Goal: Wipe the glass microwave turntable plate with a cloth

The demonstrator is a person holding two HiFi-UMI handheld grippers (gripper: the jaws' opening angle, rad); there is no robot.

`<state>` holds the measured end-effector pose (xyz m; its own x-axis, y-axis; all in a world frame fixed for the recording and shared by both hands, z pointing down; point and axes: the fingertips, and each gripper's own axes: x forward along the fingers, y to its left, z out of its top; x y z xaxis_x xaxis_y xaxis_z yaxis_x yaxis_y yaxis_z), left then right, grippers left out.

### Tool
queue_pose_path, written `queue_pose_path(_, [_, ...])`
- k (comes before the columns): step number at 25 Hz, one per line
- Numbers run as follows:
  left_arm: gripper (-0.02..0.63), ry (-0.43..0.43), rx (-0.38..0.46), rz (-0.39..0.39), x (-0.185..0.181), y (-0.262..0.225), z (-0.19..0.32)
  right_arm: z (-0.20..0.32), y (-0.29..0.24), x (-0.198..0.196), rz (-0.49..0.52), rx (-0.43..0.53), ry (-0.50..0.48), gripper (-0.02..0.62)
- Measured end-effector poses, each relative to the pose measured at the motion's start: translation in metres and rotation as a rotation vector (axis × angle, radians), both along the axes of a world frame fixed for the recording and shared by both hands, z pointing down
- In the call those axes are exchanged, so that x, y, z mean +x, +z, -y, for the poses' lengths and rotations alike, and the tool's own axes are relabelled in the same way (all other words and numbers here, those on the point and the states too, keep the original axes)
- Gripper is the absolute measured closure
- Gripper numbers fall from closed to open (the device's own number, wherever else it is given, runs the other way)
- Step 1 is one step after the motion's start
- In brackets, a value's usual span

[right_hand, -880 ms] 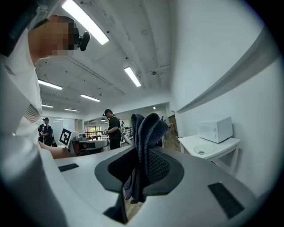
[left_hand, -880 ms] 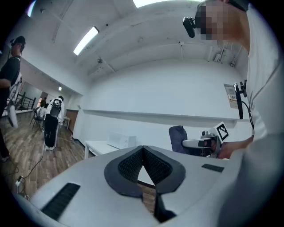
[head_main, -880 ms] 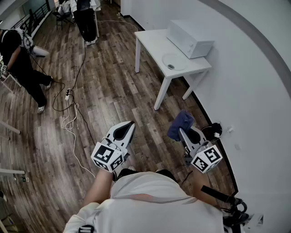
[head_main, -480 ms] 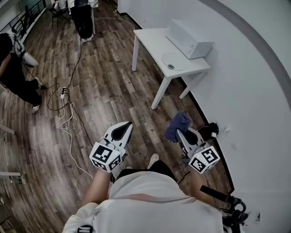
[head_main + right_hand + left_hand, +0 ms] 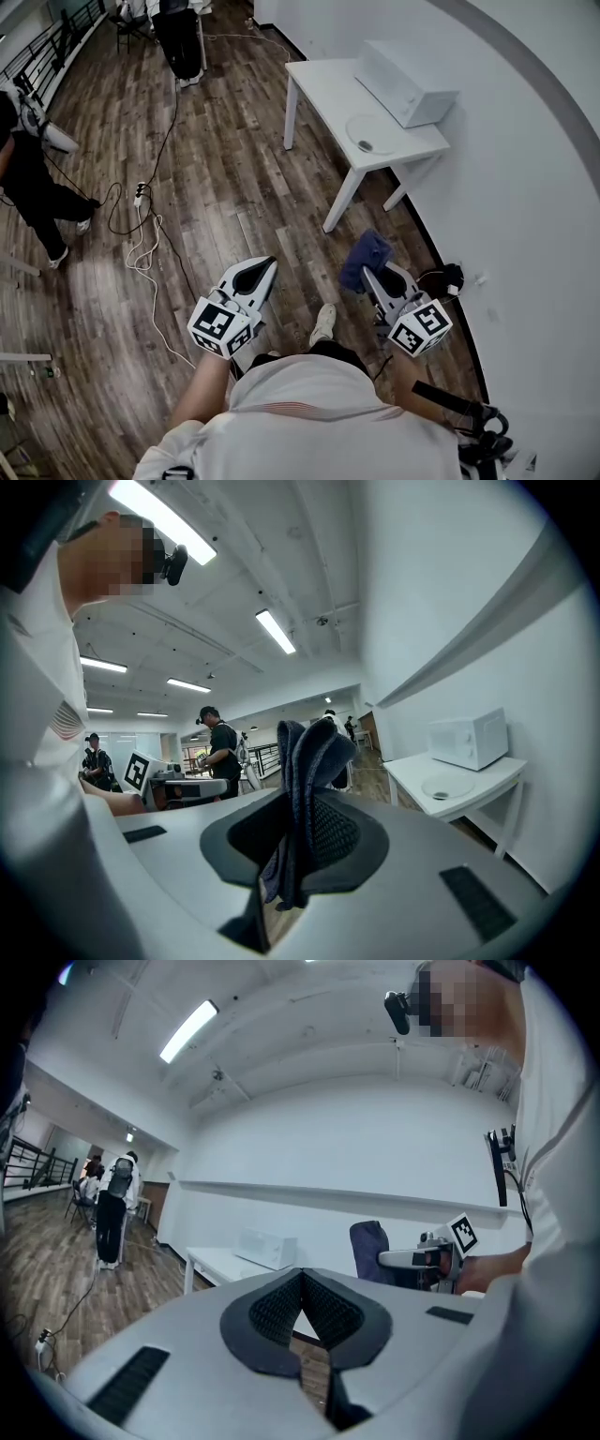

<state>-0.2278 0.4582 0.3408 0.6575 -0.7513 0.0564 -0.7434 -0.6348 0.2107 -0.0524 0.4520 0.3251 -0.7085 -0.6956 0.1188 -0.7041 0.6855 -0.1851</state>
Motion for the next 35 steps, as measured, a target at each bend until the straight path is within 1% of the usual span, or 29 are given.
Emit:
queue_pose_path(5, [0.595,0.005,0.016,0.016,0.034,-0.004,0.052,0.051,0.004,0.034,0.019,0.002,0.011,0.535])
queue_pose_path(15, [0.595,0.036,0.013,0.045,0.125,-0.014,0.155,0.150,0.001,0.124,0.047,-0.004,0.040,0.535])
queue_pose_path(21, [0.595,0.041,0.010,0.058,0.174,-0.013,0.202,0.199,0.005,0.170,0.062,-0.012,0.038,0.535])
queue_pose_path(25, [0.595,0.045,0.006,0.062,0.198,-0.017,0.220,0.216,0.007,0.193,0.068,-0.020,0.029,0.535])
queue_pose_path(29, [0.595,0.055,-0.012,0.081,0.215,-0.009,0.238,0.235,0.014,0.212,0.087,-0.025,0.041,0.535])
queue_pose_path(35, [0.595,0.072,-0.028,0.085,0.224,0.001,0.257,0.247,0.035,0.217,0.079,-0.075,0.051,0.535])
